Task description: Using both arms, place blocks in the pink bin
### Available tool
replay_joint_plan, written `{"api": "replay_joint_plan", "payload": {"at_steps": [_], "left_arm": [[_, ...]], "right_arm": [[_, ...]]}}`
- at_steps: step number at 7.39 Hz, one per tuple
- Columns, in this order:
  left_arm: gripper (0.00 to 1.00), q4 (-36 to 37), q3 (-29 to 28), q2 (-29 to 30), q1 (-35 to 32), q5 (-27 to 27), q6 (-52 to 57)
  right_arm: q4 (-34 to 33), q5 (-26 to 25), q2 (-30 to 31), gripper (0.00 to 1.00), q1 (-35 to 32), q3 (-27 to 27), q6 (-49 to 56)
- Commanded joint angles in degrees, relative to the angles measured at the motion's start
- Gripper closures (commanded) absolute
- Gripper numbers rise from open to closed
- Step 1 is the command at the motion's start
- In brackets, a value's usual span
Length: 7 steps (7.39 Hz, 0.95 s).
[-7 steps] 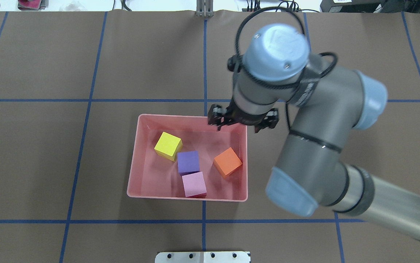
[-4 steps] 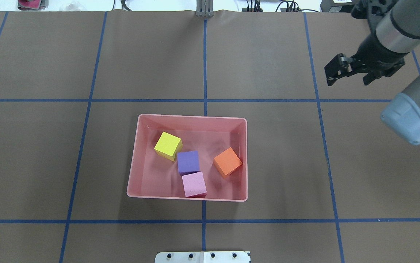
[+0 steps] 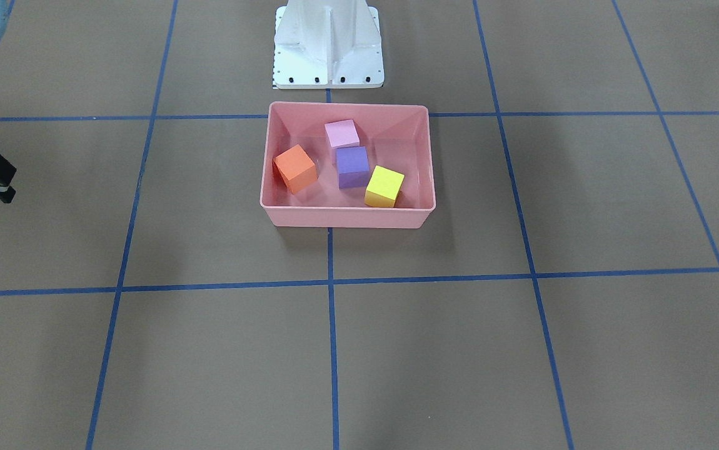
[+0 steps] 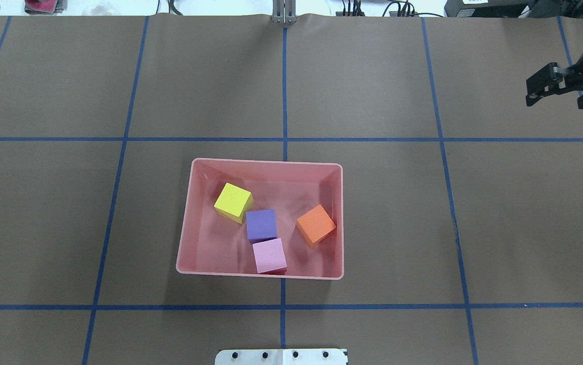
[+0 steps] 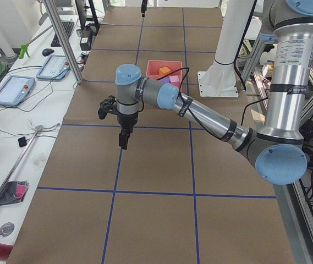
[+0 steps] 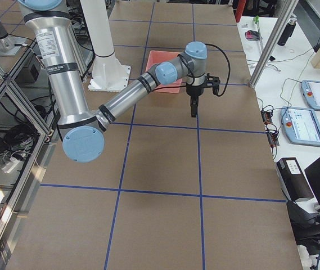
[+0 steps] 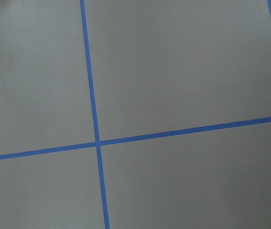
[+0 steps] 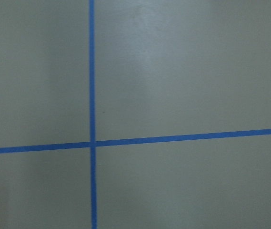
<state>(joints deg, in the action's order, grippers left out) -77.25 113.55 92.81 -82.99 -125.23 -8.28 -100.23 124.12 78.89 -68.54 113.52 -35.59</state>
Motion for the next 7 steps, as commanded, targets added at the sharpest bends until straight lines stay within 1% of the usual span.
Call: {"api": "replay_joint_plan", "payload": {"at_steps": [1, 2, 3, 4, 5, 6, 7], "left_arm": [[0.00, 0.3, -2.2, -2.1, -5.1, -2.1, 1.4], [0.00, 0.3, -4.2, -4.5, -6.6, -7.5, 7.6], [0.00, 0.3, -6.0, -5.6, -8.3, -7.8, 14.6], [0.00, 0.1, -9.0, -6.6, -9.5, -7.7, 16.1], [0.00, -0.7, -12.3, -6.9, -9.5, -7.4, 15.9], [0.00, -1.7, -12.6, -6.9, -9.5, -7.4, 15.1], [0.00, -2.4, -12.5, -6.8, -9.4, -7.5, 11.3]], "right_arm": [[2.6, 6.9, 6.4, 0.00, -10.5, -5.5, 22.5], [2.8, 14.4, 6.9, 0.00, -15.9, -11.2, 28.0], [3.0, 14.9, 8.6, 0.00, -18.4, -11.4, 30.0], [4.2, 15.0, 12.5, 0.00, -20.3, -11.6, 31.6], [7.3, 15.2, 15.3, 0.00, -21.4, -11.4, 32.5], [8.8, 15.4, 16.4, 0.00, -21.4, -11.6, 32.3], [8.7, 15.3, 16.4, 0.00, -21.4, -12.0, 32.2]]}}
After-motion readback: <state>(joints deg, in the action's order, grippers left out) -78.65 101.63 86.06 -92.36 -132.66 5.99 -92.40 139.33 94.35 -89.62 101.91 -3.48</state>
